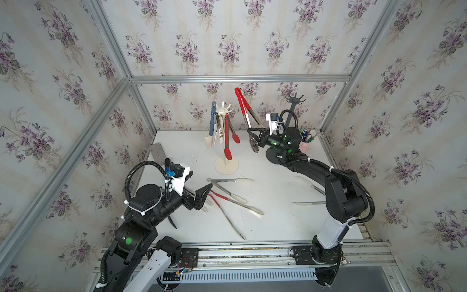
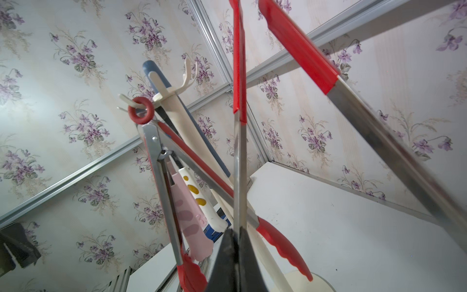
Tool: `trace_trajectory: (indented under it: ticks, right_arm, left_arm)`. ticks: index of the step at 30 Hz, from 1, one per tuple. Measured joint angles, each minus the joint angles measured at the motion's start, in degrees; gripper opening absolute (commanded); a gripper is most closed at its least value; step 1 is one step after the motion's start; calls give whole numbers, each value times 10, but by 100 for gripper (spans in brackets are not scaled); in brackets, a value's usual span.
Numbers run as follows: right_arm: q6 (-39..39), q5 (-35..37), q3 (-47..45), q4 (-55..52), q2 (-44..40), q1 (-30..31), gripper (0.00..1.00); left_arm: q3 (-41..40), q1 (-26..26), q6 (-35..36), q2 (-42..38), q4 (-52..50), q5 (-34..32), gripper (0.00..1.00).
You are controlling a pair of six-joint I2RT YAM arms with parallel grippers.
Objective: Hang food tongs on kitchen utensil racks
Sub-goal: Hang the food tongs on the rack.
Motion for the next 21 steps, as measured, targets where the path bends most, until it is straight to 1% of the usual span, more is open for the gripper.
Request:
trace_trajectory:
  ticks: [7,11,21]
  right_arm:
    - [14,-37,-14,64,-1,-2,0]
    - [23,-57,-17,99,6,-15,0]
    - [32,-127,-12,126,27,-22,0]
  left_arm:
    - [-1,0,0,-4,0,0,99]
    - [-1,0,0,-6,0,0,99]
    - [-7,0,0,-12,0,0,99]
